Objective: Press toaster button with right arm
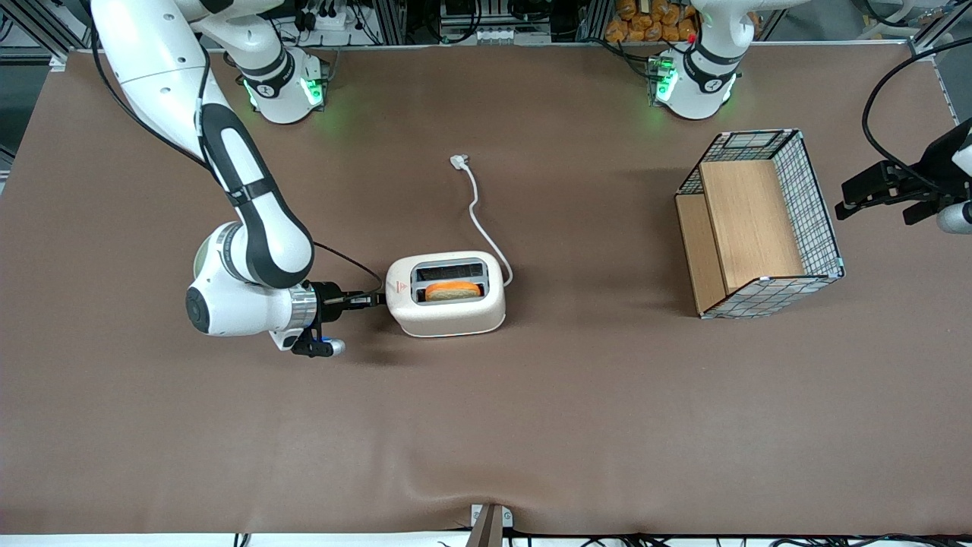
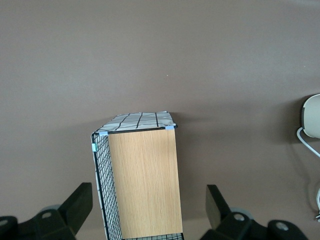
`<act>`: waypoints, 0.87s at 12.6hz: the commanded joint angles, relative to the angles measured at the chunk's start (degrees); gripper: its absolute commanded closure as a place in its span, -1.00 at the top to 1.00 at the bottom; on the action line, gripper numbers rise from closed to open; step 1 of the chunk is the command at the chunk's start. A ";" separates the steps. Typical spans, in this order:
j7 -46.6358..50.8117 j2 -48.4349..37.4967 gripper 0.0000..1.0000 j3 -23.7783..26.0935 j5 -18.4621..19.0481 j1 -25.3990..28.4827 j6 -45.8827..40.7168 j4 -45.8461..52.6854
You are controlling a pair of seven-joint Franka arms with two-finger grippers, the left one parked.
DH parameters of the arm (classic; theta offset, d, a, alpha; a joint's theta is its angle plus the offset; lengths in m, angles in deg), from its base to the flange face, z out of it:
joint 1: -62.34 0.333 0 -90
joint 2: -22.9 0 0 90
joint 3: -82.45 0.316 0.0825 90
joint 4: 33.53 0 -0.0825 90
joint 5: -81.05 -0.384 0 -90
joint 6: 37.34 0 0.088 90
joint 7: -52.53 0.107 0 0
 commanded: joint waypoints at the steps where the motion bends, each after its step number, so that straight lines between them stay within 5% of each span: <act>1: -1.25 1.01 -1.00 -0.42 -0.73 0.06 -0.27 0.36; 11: 3.49 0.75 -1.00 -0.59 0.06 -1.79 -9.31 6.94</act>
